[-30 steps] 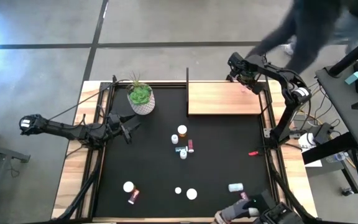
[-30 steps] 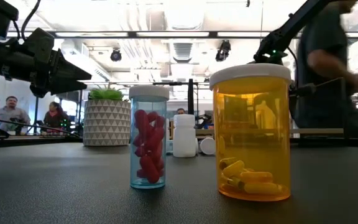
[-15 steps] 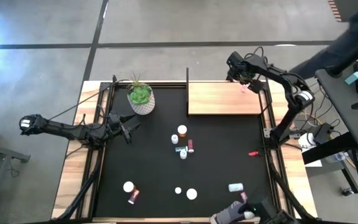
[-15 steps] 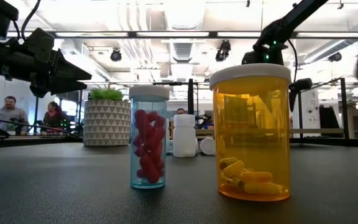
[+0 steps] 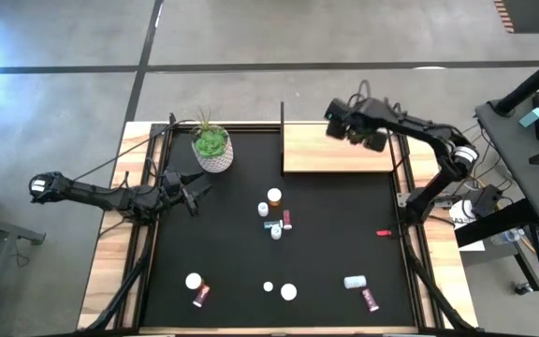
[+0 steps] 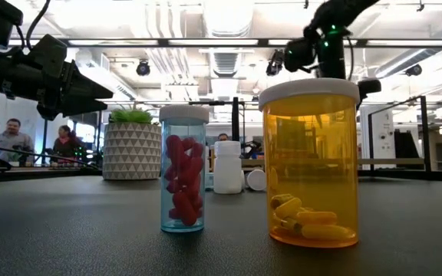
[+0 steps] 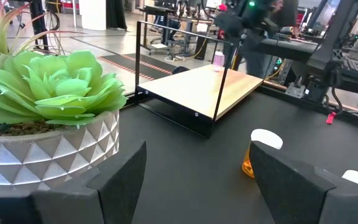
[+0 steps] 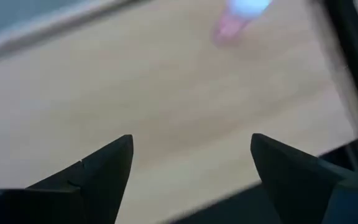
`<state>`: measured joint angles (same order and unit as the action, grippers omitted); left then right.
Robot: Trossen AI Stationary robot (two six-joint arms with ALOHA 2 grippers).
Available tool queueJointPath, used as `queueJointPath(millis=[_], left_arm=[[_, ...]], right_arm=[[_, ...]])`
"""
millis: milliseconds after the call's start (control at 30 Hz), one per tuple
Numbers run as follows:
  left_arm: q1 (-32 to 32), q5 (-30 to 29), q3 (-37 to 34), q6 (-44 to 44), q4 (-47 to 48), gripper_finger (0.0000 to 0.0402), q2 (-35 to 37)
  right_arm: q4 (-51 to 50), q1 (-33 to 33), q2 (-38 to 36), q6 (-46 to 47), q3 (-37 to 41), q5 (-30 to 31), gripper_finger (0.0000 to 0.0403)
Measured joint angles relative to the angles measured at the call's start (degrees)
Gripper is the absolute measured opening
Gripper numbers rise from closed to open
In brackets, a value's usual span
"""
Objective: Pick and place medicine bottles onto shelf by color
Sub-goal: Put the top orange pill bottle on the shelf
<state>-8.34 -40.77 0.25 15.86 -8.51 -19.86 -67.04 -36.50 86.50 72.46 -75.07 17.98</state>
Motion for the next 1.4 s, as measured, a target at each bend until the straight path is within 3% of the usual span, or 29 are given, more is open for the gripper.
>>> queueJointPath(millis=[167,367,633,1033,1400], left_arm=[[0.0,0.0,0.0,0.0,0.0,0.027,0.0],[0.0,0.0,0.0,0.0,0.0,0.027,0.0],[0.0,0.0,0.0,0.0,0.0,0.027,0.0],[0.0,0.0,0.0,0.0,0.0,0.027,0.0],[0.0,0.0,0.0,0.0,0.0,0.027,0.0]], right_arm=[[0.9,11.9,0.3,2.6,1.9,0.2,0.031],[10.0,24.5,0.3,4.9,4.4,4.7,0.0298],[27.5,35.7,1.7,-3.4,9.7,14.2,0.0286],[59.8,40.3,1.8,-17.8,21.5,15.3,0.0294],[62.7,41.5,7.8,-19.5,18.7,15.6,0.0386]])
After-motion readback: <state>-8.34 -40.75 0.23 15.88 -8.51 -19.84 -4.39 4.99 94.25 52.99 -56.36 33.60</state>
